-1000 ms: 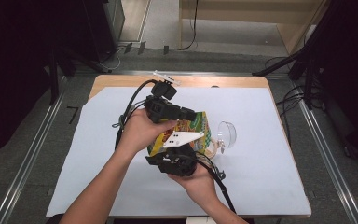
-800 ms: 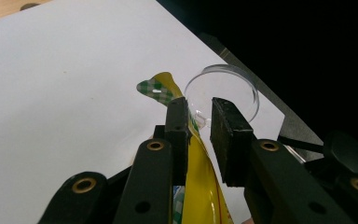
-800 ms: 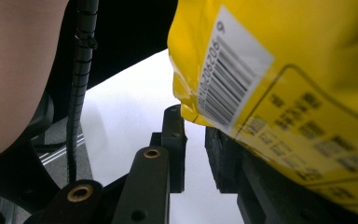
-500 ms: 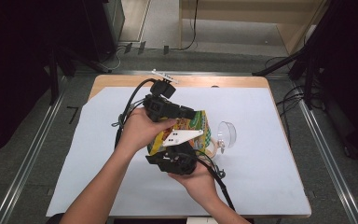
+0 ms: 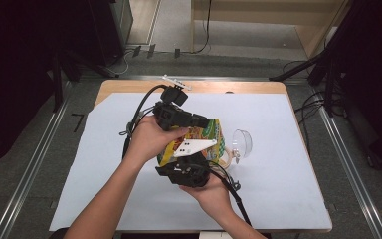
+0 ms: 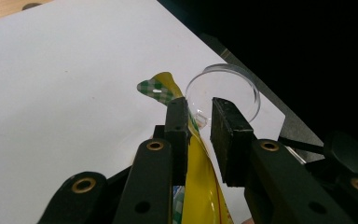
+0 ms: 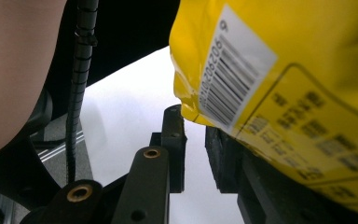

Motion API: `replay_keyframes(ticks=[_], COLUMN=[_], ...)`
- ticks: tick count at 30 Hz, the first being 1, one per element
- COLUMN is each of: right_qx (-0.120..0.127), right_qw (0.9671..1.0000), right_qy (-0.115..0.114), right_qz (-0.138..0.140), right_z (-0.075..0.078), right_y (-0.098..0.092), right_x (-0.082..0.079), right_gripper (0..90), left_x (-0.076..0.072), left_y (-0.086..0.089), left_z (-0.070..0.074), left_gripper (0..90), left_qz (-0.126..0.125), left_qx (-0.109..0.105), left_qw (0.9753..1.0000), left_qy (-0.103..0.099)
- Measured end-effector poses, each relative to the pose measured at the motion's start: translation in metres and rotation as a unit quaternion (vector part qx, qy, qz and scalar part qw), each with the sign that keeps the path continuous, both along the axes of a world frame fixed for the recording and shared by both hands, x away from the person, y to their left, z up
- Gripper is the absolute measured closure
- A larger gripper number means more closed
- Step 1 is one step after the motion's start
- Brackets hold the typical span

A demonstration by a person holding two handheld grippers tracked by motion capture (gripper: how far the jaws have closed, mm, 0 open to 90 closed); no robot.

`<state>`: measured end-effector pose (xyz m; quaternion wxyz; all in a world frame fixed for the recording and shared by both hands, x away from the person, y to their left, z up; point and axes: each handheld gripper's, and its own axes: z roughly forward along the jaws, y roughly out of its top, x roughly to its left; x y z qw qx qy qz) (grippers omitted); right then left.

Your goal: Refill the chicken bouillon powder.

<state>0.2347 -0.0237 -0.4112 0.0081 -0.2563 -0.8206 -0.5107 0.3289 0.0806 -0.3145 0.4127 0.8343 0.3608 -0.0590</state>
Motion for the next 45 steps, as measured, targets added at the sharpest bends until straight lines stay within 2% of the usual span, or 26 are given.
replay_keyframes(ticks=[45], right_qx=[-0.006], right_qw=[0.9999], right_qy=[-0.011], right_qz=[-0.005], right_z=[-0.0055], right_y=[0.0013], right_x=[-0.0034], right_gripper=[79.1], left_x=[-0.0031], left_y=[0.0005], left_z=[-0.0042], left_gripper=[77.2], left_qz=[-0.001], left_qx=[0.003], left_qw=[1.0], left_qy=[0.003])
